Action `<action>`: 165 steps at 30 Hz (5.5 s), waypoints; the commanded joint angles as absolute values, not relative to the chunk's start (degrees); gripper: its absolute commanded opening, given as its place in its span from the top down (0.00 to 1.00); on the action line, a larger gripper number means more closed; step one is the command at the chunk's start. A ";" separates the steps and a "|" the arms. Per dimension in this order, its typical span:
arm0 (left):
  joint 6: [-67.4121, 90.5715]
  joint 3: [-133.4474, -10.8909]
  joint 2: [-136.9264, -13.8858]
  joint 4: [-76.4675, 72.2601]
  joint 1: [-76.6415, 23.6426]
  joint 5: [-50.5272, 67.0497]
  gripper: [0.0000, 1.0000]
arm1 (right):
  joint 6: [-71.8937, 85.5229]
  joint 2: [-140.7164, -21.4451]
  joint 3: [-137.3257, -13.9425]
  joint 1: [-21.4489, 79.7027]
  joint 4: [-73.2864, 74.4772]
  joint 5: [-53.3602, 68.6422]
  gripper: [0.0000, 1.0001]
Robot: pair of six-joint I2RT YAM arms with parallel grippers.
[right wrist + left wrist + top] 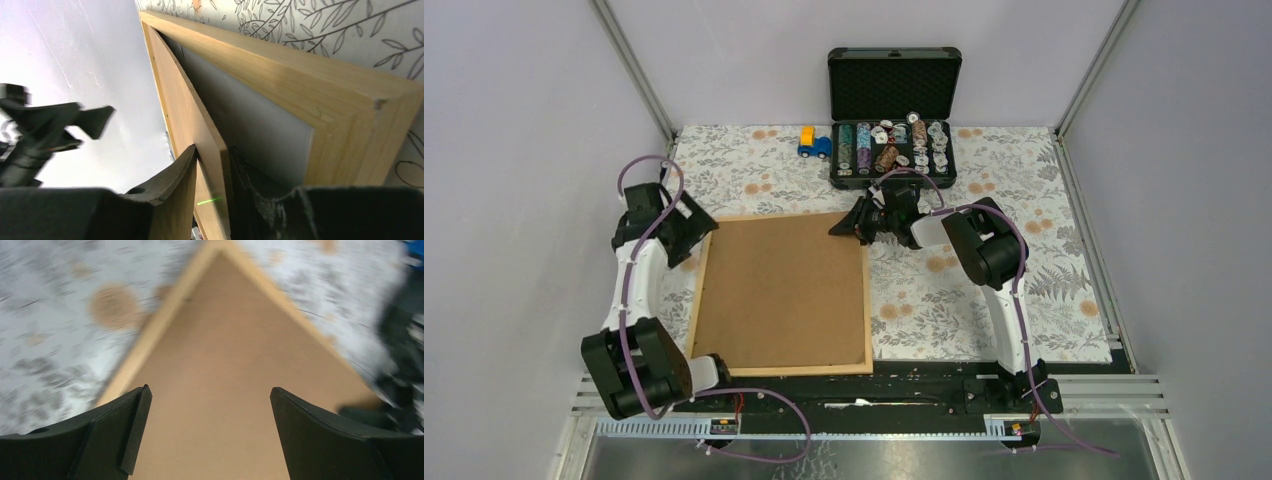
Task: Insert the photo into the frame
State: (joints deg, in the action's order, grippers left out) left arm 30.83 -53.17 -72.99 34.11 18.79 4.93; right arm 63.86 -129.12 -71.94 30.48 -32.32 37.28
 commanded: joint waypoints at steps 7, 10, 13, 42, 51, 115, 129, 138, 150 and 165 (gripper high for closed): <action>12.21 -77.05 -88.90 25.01 -4.46 42.59 0.04 | 55.33 -126.73 -74.93 30.88 -30.59 45.30 0.67; 6.32 -84.61 -98.83 26.65 -7.26 42.53 0.08 | 54.26 -126.65 -75.31 30.89 -31.00 46.39 0.67; 4.37 -91.52 -107.12 28.48 -8.64 46.10 0.14 | 52.61 -126.10 -75.08 30.74 -31.03 46.79 0.67; -2.50 -95.57 -127.13 36.02 -10.39 58.44 0.18 | 52.51 -125.18 -75.56 30.41 -31.56 48.17 0.68; 6.19 -104.69 -130.88 33.51 -10.77 54.47 0.04 | 51.27 -124.63 -75.23 30.49 -31.08 48.31 0.70; 3.08 -94.65 -130.16 37.79 -15.80 68.89 0.57 | 45.80 -119.83 -78.05 24.72 -15.36 50.10 0.79; 5.03 -93.16 -129.31 33.60 -13.77 69.43 0.94 | 44.56 -124.56 -82.44 23.57 -12.51 49.67 0.73; 8.75 -88.69 -127.19 27.71 -11.98 68.00 1.00 | 45.07 -123.85 -81.64 23.06 -13.01 50.44 0.71; 13.68 -86.50 -125.78 21.93 -9.63 66.50 1.00 | 52.39 -121.40 -75.16 21.79 -19.82 53.36 0.52; 21.30 -74.87 -96.53 28.07 -28.76 -0.33 0.01 | 57.49 -122.36 -77.07 21.79 -17.63 50.23 0.90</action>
State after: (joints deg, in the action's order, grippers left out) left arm 18.70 -74.96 -100.03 22.39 -17.85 28.32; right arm 54.87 -125.19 -74.37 21.96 -17.45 49.21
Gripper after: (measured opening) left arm 0.987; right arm 0.157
